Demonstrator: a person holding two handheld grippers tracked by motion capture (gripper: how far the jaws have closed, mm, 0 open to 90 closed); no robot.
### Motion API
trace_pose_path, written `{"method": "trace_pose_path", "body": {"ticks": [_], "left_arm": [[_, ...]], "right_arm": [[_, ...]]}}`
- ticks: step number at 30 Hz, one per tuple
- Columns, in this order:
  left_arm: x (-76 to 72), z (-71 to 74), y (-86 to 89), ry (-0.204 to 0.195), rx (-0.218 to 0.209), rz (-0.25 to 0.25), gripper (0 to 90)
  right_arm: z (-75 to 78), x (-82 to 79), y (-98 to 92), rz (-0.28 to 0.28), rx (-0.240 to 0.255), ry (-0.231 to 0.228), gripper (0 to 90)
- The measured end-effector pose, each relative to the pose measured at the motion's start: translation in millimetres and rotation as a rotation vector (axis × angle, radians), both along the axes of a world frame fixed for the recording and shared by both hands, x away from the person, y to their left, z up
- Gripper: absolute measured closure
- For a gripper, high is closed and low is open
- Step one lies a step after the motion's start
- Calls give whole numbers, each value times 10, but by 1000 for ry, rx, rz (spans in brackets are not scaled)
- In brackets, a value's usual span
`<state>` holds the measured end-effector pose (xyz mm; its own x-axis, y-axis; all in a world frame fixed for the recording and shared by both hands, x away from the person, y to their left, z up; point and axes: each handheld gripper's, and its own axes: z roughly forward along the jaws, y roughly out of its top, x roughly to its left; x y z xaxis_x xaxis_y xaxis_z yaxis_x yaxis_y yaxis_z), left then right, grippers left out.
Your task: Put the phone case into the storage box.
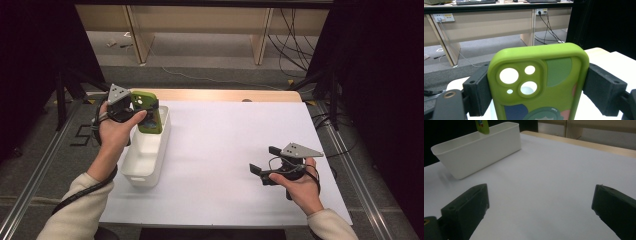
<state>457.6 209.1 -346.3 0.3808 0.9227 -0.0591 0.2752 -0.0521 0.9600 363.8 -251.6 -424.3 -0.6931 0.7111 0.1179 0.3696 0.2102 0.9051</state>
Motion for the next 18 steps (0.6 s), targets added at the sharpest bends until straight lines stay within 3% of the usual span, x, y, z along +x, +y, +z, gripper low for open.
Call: {"method": "trace_pose_path", "body": {"ticks": [18], "left_arm": [[87, -10, -9, 1, 17, 7, 166]], "right_arm": [[-3, 0, -4, -3, -4, 1, 25]]}}
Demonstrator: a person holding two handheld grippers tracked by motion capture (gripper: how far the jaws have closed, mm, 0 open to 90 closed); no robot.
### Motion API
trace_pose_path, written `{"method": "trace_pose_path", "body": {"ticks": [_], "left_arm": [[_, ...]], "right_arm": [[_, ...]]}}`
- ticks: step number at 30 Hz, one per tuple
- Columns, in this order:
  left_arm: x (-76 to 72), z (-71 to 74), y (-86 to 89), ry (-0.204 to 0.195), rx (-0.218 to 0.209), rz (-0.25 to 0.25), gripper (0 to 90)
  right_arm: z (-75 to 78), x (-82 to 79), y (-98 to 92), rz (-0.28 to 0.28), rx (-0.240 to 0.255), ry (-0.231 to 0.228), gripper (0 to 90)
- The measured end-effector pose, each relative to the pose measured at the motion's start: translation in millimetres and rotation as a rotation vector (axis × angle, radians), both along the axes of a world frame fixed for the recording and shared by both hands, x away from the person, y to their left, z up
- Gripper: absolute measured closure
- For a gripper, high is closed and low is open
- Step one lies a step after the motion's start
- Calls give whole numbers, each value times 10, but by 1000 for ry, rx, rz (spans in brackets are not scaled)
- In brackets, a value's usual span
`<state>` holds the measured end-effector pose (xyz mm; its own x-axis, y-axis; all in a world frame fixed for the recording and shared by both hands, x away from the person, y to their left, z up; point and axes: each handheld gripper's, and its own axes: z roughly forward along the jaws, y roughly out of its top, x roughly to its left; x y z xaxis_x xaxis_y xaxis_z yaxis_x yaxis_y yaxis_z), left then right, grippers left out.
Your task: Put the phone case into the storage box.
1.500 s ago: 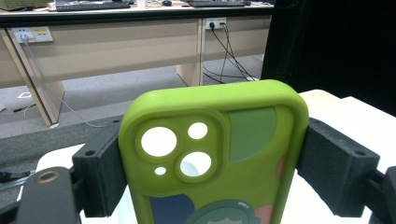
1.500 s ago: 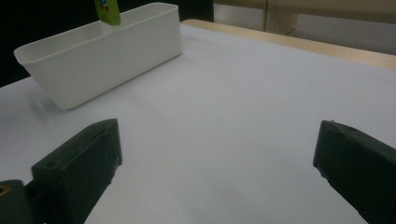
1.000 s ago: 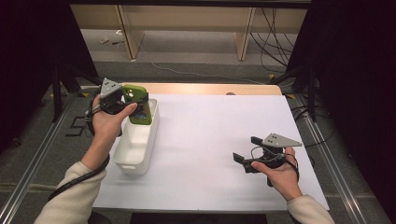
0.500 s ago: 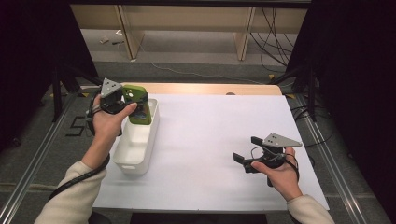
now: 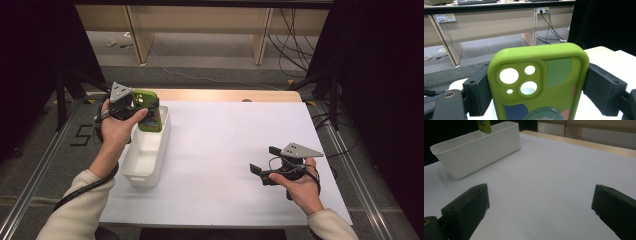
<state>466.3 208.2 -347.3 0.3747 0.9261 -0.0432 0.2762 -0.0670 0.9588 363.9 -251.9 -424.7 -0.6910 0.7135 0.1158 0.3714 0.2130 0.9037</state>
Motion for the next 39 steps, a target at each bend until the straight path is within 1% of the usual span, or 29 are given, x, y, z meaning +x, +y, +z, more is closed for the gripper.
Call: {"method": "trace_pose_path", "body": {"ticks": [4, 8, 22, 32, 39], "left_arm": [[15, -13, -1, 4, 3, 1, 166], [27, -17, 8, 3, -3, 6, 166], [81, 19, 6, -4, -1, 7, 166], [123, -12, 8, 5, 0, 13, 166], [143, -8, 4, 4, 0, 14, 166]], "right_arm": [[-1, 0, -2, 2, 1, 0, 25], [-1, 0, -3, 2, 1, 0, 25], [-2, 2, 0, 3, 5, 1, 26], [-3, 2, 4, 5, 5, 3, 27], [-2, 2, 5, 6, 5, 2, 28]]}}
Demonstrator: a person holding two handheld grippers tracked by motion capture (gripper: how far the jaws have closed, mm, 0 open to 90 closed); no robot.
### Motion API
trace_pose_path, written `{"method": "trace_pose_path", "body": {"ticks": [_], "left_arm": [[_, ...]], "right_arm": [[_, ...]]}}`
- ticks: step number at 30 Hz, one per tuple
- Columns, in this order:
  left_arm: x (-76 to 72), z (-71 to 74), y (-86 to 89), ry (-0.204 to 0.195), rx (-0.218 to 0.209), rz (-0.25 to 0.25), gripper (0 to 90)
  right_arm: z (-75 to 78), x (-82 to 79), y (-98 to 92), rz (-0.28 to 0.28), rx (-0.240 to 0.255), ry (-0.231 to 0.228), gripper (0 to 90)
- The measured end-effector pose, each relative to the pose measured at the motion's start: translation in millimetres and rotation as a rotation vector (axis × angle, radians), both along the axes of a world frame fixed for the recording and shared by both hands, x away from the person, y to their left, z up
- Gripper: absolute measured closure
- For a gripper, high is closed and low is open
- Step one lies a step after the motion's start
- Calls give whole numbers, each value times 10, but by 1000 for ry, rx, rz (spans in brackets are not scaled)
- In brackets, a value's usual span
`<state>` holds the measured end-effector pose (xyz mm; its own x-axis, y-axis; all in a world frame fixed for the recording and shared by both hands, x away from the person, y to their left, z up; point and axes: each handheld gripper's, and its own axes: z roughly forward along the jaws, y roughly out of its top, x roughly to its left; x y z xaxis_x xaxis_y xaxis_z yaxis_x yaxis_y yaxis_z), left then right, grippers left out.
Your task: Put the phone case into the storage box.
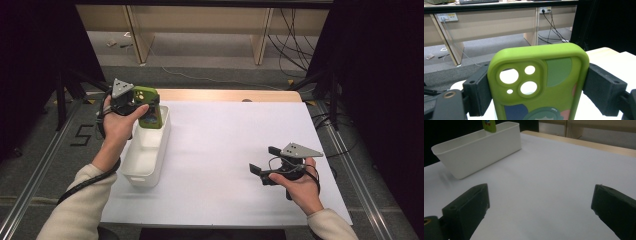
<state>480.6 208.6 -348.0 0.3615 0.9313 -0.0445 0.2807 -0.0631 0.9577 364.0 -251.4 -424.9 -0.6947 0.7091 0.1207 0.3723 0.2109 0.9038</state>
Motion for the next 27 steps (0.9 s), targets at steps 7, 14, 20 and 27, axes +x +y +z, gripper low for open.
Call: {"method": "trace_pose_path", "body": {"ticks": [7, 14, 20, 27], "left_arm": [[19, -3, 4, 4, 2, 4, 166], [45, 0, -2, 3, 6, 6, 165], [78, 1, -14, 5, 13, 5, 165], [103, 7, -18, 5, 13, 7, 165]], "right_arm": [[1, 0, -3, 0, 2, -2, 29], [0, 2, -2, 1, 2, -3, 30], [-1, 6, -6, 1, 2, -3, 31], [-2, 4, -4, 2, 2, -1, 31]]}}
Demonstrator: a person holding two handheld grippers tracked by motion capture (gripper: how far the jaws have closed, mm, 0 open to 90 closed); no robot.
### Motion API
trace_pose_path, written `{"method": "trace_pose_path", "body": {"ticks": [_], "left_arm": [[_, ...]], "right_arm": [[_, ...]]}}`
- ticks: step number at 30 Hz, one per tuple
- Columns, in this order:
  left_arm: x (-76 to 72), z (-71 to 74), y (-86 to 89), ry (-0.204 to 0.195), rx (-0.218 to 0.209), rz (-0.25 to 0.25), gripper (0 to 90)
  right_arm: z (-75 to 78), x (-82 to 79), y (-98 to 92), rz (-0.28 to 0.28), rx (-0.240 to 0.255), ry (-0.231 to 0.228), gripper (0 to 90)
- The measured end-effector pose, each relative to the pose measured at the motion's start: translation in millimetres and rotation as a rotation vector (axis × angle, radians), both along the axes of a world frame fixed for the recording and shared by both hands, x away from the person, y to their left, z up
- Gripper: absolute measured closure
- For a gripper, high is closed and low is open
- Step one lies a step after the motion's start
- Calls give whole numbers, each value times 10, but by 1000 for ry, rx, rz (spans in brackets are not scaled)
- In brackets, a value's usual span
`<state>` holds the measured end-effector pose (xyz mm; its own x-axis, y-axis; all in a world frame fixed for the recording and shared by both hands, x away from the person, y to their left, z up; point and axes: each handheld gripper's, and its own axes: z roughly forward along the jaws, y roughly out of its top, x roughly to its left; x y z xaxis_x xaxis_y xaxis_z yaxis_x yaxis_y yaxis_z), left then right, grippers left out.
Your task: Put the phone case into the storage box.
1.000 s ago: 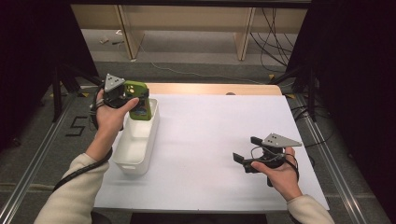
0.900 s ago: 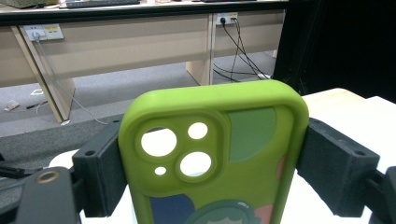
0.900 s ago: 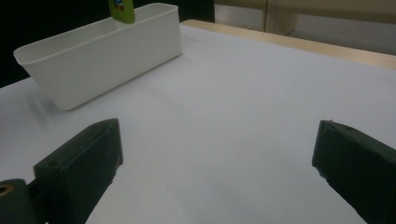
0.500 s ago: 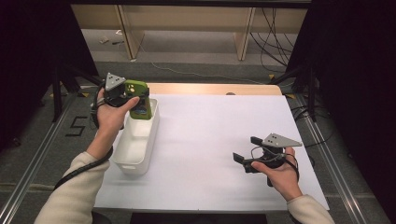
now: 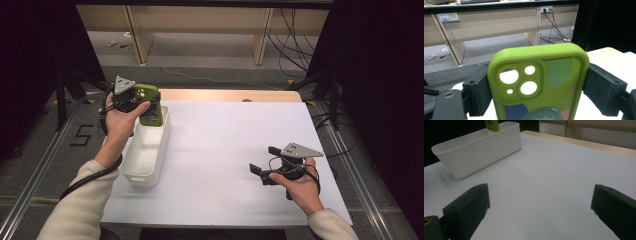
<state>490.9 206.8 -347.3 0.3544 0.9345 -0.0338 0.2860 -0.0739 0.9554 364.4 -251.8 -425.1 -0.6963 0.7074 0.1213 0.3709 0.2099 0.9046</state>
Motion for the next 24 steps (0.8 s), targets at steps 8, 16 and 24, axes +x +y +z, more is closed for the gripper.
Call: {"method": "trace_pose_path", "body": {"ticks": [8, 16, 24], "left_arm": [[28, -17, 22, 3, 1, 4, 165], [48, -15, -5, 5, 5, 0, 165], [88, -44, -13, 15, 10, 7, 164]], "right_arm": [[-3, 4, -1, 0, 1, 1, 32], [-2, 5, -3, -1, 1, 1, 32], [-2, 5, -2, 0, 1, 1, 32]]}}
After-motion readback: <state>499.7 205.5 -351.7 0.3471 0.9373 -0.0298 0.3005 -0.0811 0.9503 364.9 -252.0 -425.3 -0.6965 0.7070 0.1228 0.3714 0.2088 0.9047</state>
